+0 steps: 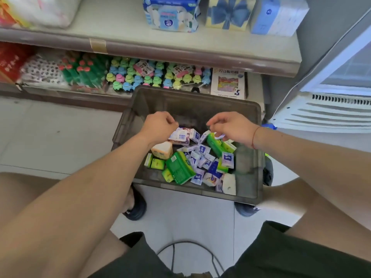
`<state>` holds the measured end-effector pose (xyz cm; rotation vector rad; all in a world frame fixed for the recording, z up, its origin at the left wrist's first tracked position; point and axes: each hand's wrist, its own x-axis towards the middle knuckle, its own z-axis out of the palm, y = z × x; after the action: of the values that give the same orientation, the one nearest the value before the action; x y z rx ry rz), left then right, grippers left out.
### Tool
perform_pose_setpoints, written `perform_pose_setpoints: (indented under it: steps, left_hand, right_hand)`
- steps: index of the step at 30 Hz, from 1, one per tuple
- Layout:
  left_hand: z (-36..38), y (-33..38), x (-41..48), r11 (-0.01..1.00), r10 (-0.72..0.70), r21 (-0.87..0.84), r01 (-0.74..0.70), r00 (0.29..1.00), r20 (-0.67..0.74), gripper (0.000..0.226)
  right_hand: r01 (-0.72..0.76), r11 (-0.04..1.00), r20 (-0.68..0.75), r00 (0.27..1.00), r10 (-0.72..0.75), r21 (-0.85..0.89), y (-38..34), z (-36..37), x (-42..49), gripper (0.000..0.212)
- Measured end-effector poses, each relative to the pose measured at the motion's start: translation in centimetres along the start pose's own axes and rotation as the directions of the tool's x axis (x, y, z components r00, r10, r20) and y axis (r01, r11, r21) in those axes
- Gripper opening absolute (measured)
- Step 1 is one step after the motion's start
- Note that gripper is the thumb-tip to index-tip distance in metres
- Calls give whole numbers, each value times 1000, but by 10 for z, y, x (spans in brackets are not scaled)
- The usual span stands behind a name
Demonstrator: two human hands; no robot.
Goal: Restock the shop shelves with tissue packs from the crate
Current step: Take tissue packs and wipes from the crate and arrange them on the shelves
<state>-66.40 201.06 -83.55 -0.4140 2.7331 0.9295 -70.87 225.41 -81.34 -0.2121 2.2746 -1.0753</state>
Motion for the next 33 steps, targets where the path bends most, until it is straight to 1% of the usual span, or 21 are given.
perform_pose_setpoints:
  steps: [2,3,5,8,11,14,16,18,19,20,22,24,26,28,30,32,33]
  left_hand:
    - [18,-20,8,993,-11,121,3,998,66,20]
    - [27,-30,12,983,-8,184,-9,996,93,23]
    - [43,-45,19,953,11,296,-56,988,154,30]
    - [64,-56,28,910,34,392,-134,967,253,36]
    - [76,-63,45,878,41,445,-178,953,302,41]
    - [85,-72,64,821,62,509,-259,926,372,52]
    - [93,-79,70,775,23,556,-299,893,449,61]
    - [105,-89,71,721,-8,608,-333,873,488,67]
    - [112,-95,70,688,-8,637,-348,874,486,69]
    - [117,-101,69,657,8,662,-362,881,474,68]
    - [126,-110,69,624,51,690,-366,901,431,59]
    - [131,-119,72,606,80,711,-357,917,391,52]
    - [132,-124,79,600,94,717,-354,922,376,50]
    - [132,-128,84,596,106,718,-360,921,375,49]
    - [131,-129,85,587,87,723,-364,917,390,45]
    - [130,-129,83,571,64,734,-368,911,407,44]
    - [128,-129,81,579,54,732,-358,913,404,44]
  right_hand:
    - [-15,993,80,997,24,-114,8,10,6,16]
    - [-12,984,98,995,30,-178,10,13,10,17]
    - [-26,964,91,995,51,-263,19,21,21,18]
    - [-73,944,85,991,106,-322,38,42,34,21]
    - [-115,920,167,968,189,-375,57,72,47,24]
    - [-116,888,257,933,251,-445,70,103,63,31]
    - [-157,878,296,902,313,-452,79,125,70,36]
    - [-232,866,301,871,387,-443,91,146,78,38]
    - [-286,860,297,853,429,-421,98,156,82,36]
    - [-345,852,286,835,471,-395,106,166,87,38]
    - [-446,825,267,796,543,-347,118,182,97,58]
    - [-505,804,238,778,581,-314,125,197,104,78]
    - [-534,794,215,772,598,-292,129,208,111,87]
    - [-537,795,197,779,596,-281,136,215,117,81]
    - [-528,805,201,787,584,-273,141,214,117,72]
    - [-513,812,220,789,574,-279,142,209,114,70]
    - [-508,815,227,789,570,-278,140,204,112,71]
